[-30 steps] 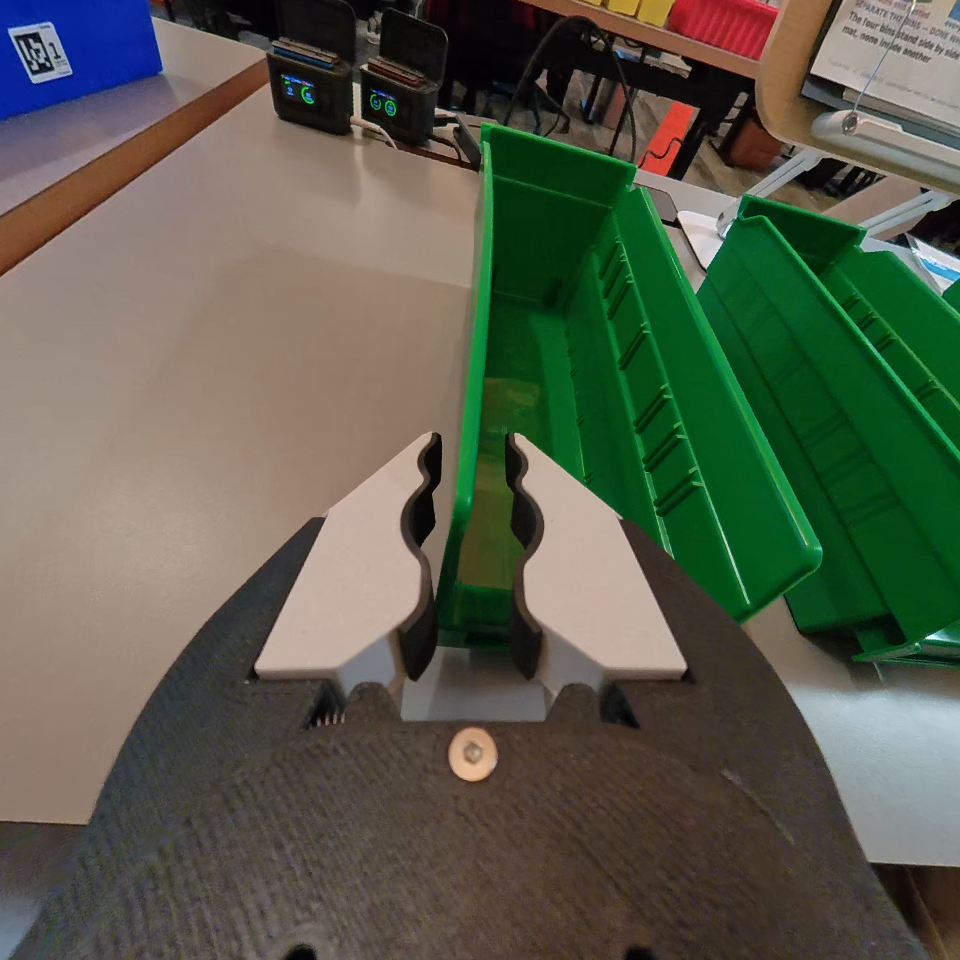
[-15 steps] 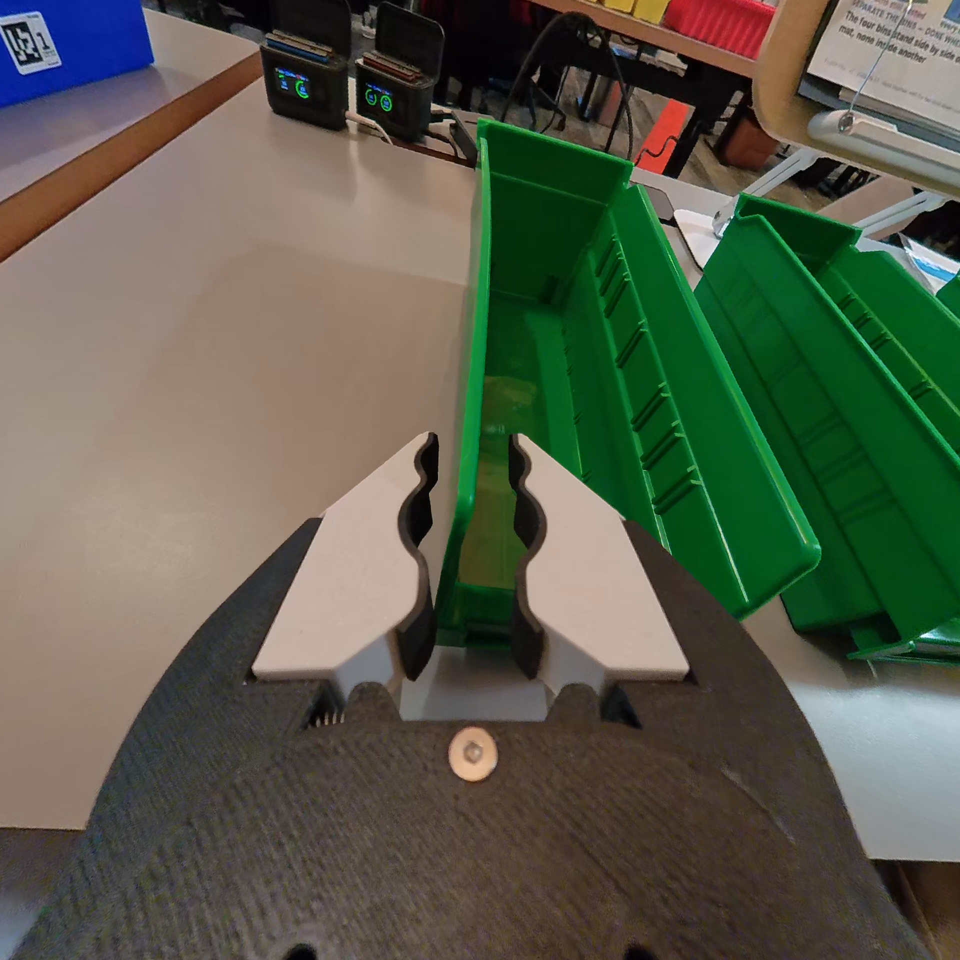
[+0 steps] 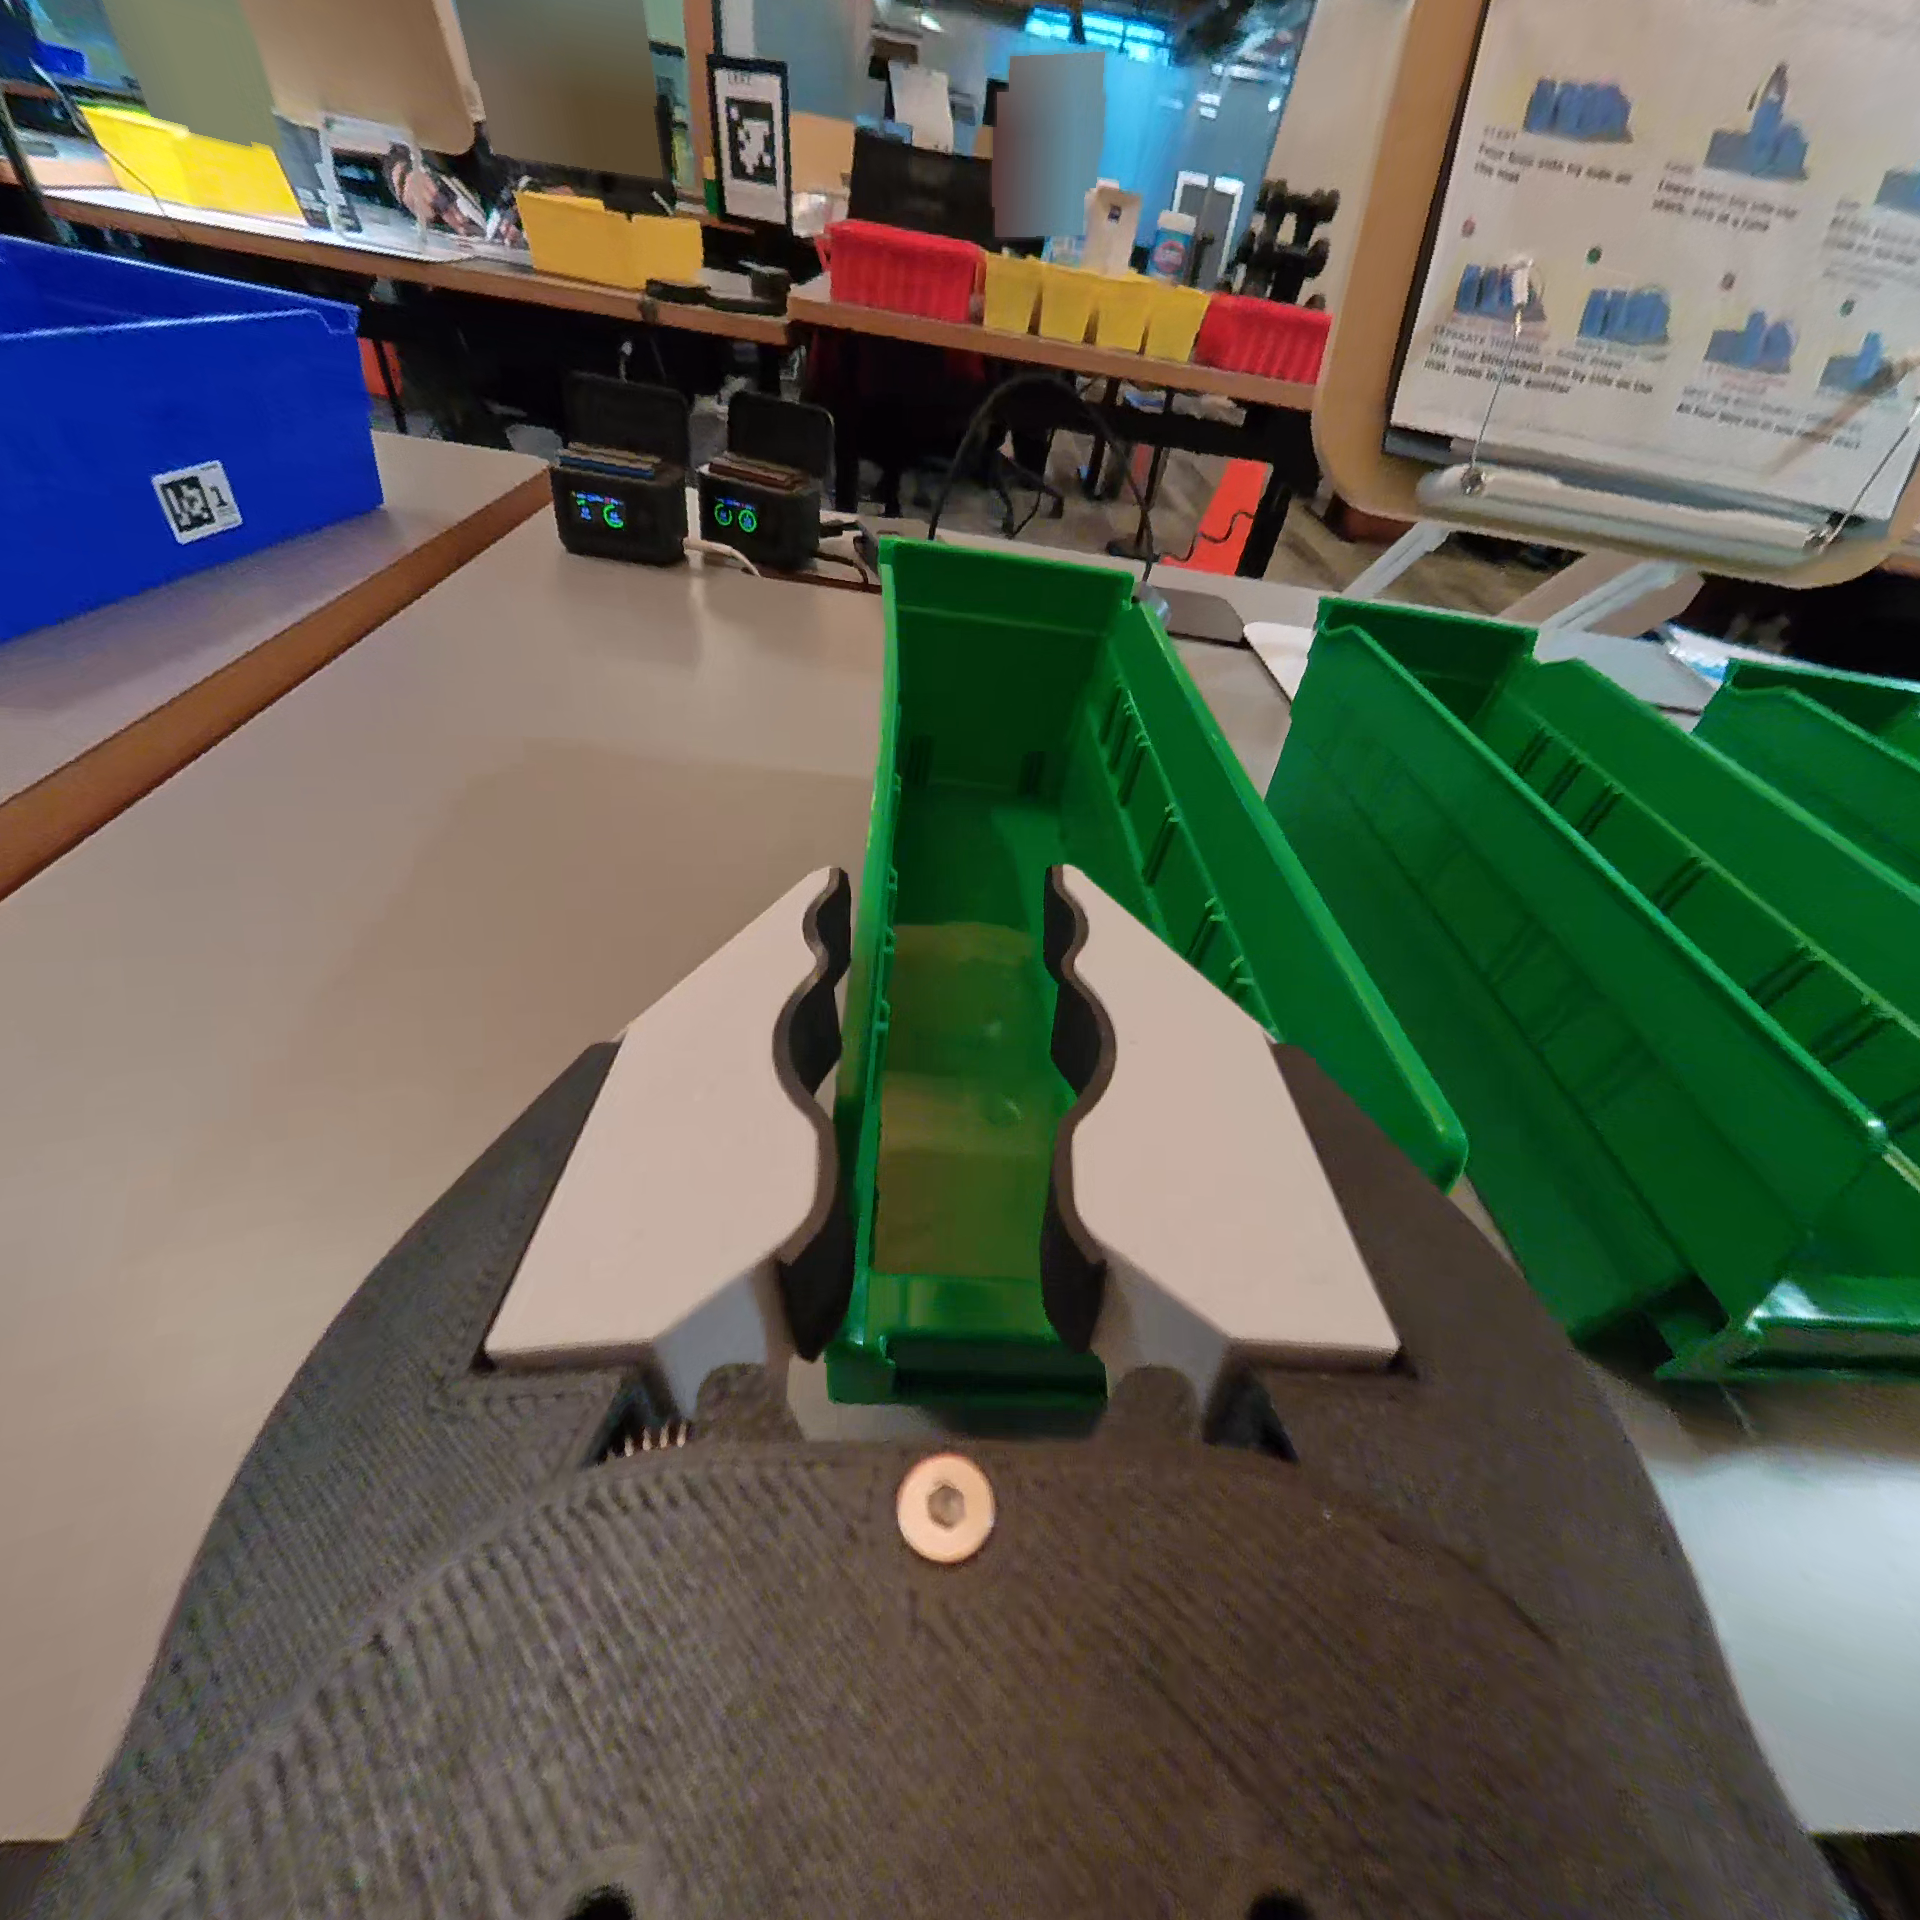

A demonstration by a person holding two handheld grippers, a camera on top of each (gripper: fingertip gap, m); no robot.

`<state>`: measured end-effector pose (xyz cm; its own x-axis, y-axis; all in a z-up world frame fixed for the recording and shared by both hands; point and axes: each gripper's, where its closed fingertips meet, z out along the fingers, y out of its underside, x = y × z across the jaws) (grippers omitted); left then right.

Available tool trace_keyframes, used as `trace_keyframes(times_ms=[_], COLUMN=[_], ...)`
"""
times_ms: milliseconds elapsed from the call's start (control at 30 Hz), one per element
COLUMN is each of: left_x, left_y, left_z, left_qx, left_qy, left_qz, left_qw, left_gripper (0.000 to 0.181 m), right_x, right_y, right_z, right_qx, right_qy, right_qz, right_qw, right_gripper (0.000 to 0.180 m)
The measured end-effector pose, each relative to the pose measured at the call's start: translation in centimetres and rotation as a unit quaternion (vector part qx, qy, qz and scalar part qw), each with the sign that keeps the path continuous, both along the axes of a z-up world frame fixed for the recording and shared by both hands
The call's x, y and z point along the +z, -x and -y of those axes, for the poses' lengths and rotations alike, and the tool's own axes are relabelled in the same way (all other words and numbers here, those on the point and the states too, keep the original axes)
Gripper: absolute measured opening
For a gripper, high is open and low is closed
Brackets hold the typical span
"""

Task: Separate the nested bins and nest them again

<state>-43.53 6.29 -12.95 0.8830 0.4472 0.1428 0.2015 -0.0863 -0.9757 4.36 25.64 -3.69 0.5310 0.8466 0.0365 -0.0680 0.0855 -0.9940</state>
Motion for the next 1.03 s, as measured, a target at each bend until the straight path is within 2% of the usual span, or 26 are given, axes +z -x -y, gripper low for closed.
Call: trace_keyframes(times_ms=[133,367,667,967,1033], left_x=[-0.4,-0.1,0.3,0.1,0.1], left_y=[0.1,0.3,0.8,0.9,0.9], left_z=[-0.1,0.0,0.4,0.3,0.3], left_qx=[0.006,0.003,0.015,0.017,0.017], left_qy=[0.017,-0.010,-0.030,-0.027,-0.028], left_qz=[-0.010,0.013,0.028,0.029,0.033], left_qw=[1.000,1.000,0.999,0.999,0.999], left_gripper=[0.036,0.036,0.040,0.044,0.045], right_x=[-4.4,-8.5,-11.1,-11.7,-11.7], right_y=[4.8,5.9,6.7,6.4,6.3], right_z=[1.7,0.8,1.1,1.4,1.4], right_qx=[0.010,0.008,0.006,0.028,0.029], right_qy=[0.028,0.098,0.089,0.111,0.108], right_qz=[0.104,0.143,0.218,0.226,0.230], right_qw=[0.994,0.985,0.972,0.967,0.967], right_gripper=[0.046,0.048,0.033,0.005,0.005])
